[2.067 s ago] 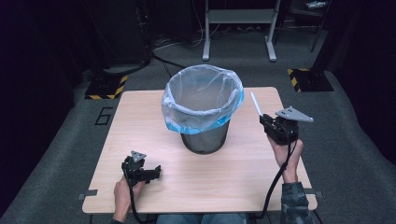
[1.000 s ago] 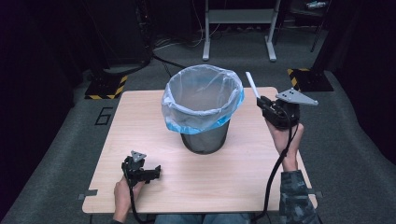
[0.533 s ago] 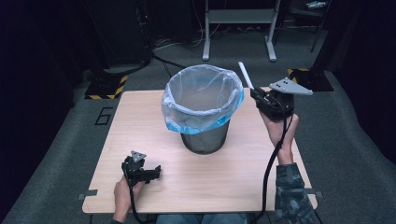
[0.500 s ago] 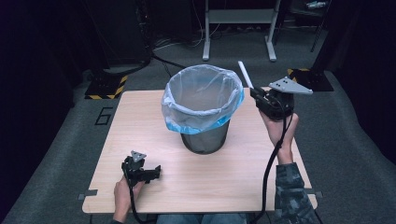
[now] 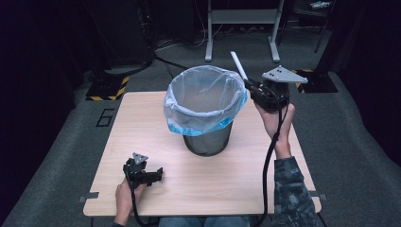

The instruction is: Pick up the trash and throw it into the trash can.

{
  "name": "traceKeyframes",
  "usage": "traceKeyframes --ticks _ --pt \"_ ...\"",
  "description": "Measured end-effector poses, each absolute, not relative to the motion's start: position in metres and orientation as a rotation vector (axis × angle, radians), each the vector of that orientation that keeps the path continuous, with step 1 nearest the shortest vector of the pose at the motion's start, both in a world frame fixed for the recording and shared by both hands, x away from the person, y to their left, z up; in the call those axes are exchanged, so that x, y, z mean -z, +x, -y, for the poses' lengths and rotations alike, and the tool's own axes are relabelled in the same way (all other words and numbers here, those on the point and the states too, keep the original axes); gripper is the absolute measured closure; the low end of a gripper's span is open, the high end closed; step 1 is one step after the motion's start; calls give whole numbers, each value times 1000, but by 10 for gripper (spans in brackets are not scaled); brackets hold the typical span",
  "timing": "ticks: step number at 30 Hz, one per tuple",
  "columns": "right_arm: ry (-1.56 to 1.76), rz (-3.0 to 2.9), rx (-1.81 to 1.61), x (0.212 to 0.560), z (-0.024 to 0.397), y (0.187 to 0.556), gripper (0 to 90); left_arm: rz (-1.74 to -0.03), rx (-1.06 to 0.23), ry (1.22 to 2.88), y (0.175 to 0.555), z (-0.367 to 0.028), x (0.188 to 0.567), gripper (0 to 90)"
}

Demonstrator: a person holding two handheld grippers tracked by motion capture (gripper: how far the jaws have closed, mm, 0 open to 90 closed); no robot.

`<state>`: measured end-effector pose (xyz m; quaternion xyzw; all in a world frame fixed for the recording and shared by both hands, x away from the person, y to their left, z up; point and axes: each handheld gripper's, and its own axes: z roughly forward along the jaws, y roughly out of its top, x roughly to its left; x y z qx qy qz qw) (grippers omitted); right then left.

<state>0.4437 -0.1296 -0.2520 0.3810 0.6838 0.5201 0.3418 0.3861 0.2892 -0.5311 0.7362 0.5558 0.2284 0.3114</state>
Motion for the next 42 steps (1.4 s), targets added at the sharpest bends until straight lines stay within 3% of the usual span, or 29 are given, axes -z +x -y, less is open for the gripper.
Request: traceKeyframes --ticks 23,42 --pt "879 -1834 -1374 215 74 475 796 -1470 -604 1938 386 -289 531 0" --pt "793 -1885 -1435 213 23 505 794 -1465 -606 1939 386 -289 531 0"
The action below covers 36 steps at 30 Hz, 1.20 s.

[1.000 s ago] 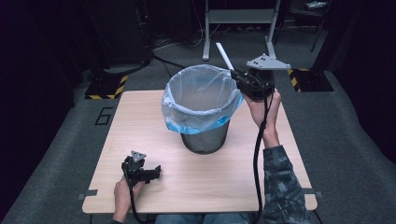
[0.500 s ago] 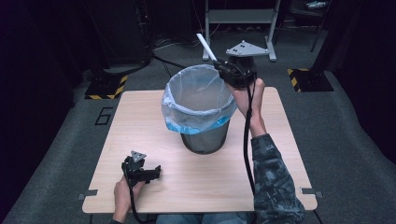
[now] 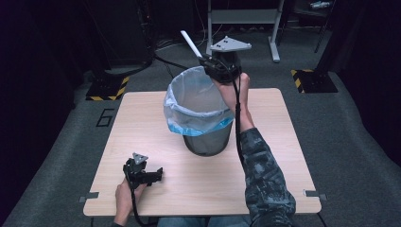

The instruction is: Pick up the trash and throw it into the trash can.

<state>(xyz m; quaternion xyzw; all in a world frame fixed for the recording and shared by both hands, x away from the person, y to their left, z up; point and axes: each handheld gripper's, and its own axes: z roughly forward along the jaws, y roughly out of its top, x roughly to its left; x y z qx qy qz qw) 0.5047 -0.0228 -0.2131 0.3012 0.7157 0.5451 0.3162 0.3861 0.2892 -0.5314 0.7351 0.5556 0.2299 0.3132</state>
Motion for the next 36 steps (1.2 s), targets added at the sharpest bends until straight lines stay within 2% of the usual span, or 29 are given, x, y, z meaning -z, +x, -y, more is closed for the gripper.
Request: traceKeyframes --ticks 11,13,14,16,17,20,27,36 --pt "803 -1908 -1472 224 17 519 780 -1466 -603 1943 386 -289 531 0" --pt "832 -1912 -1473 226 18 522 606 -1466 -602 1944 386 -289 531 0" --pt "861 -1923 -1449 229 20 522 471 -1466 -602 1943 386 -289 531 0" --pt "888 -1939 -1425 230 22 522 349 -1465 -602 1944 386 -289 531 0" --pt "888 -1939 -1425 230 22 522 349 -1465 -602 1945 386 -289 531 0" --pt "927 -1983 -1378 233 31 518 193 -1466 -602 1945 386 -289 531 0" --pt "947 -2042 -1302 243 52 499 98 -1466 -602 1945 386 -289 531 0" --pt "959 -2024 -1262 262 93 464 53 -1466 -602 1945 386 -289 531 0"
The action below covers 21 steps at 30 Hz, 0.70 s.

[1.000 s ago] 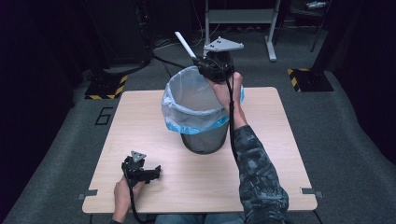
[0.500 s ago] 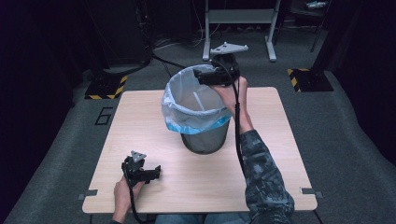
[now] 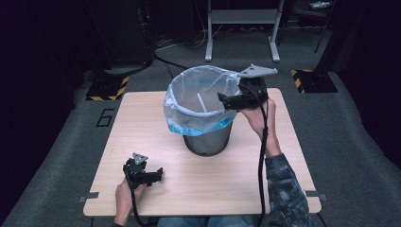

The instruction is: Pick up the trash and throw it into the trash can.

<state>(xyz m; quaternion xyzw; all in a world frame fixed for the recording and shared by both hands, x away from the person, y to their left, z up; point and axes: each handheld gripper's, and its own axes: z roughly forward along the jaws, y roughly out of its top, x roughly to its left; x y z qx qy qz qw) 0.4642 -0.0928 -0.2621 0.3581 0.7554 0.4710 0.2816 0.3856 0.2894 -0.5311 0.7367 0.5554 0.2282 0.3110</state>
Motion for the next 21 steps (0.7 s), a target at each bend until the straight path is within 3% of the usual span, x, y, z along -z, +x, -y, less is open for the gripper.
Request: traceKeyframes --ticks 10,21 --pt "1051 -1993 -1205 304 143 432 43 -1464 -606 1947 386 -290 531 0" --pt "1199 -2077 -1100 387 175 424 45 -1465 -607 1947 386 -289 531 0"
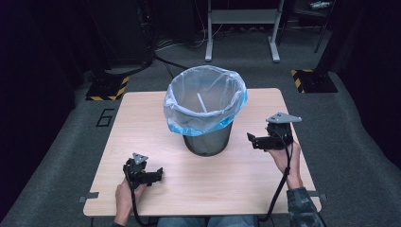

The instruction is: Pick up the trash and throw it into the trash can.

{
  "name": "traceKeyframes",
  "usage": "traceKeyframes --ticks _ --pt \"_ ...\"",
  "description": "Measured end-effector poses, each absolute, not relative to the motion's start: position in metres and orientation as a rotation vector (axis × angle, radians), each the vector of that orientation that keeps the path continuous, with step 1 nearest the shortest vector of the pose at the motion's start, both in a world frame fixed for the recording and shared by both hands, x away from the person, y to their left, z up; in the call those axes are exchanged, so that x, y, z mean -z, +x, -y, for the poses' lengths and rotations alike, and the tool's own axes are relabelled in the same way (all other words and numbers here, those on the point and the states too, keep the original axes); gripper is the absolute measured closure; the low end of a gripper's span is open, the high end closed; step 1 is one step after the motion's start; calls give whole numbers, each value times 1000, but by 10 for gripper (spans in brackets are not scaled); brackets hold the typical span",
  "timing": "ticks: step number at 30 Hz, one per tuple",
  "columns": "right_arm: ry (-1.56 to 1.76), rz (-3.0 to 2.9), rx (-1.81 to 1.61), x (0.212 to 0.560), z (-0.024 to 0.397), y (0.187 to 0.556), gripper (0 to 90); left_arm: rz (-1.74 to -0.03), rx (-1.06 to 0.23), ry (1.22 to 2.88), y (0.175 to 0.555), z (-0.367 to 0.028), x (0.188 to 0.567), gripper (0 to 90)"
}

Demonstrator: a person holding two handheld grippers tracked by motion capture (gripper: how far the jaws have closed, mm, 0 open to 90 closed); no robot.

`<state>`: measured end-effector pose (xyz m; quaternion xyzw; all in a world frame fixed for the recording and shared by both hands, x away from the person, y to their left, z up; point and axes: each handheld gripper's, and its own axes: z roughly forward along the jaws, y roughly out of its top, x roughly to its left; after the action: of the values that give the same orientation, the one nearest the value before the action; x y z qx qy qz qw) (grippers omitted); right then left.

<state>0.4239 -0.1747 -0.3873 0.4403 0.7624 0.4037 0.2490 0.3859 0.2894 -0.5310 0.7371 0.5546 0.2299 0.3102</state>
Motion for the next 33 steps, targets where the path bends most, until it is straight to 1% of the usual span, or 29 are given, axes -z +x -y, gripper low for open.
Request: traceKeyframes --ticks 4,5,6,7,8,9,19,24,27,33 --pt "1242 -2117 -1048 418 179 421 45 -1466 -607 1946 386 -289 531 0" --pt "1242 -2117 -1048 418 179 421 45 -1466 -607 1946 386 -289 531 0" --pt "1259 -2134 -1034 434 181 419 45 -1466 -607 1947 386 -289 531 0" --pt "1259 -2134 -1034 434 181 419 45 -1466 -607 1947 386 -289 531 0" --pt "1282 -2147 -1014 449 182 418 45 -1466 -607 1947 386 -289 531 0" --pt "1298 -2154 -1015 455 182 417 45 -1466 -607 1946 386 -289 531 0" --pt "1393 -2171 -1005 509 189 408 40 -1466 -609 1945 386 -289 531 0" --pt "1402 -2175 -978 525 192 404 37 -1467 -607 1945 386 -289 531 0" --pt "1388 -2170 -939 527 192 403 40 -1466 -610 1945 386 -289 531 0" --pt "1389 -2140 -907 529 190 402 16 -1466 -610 1945 386 -289 531 0"
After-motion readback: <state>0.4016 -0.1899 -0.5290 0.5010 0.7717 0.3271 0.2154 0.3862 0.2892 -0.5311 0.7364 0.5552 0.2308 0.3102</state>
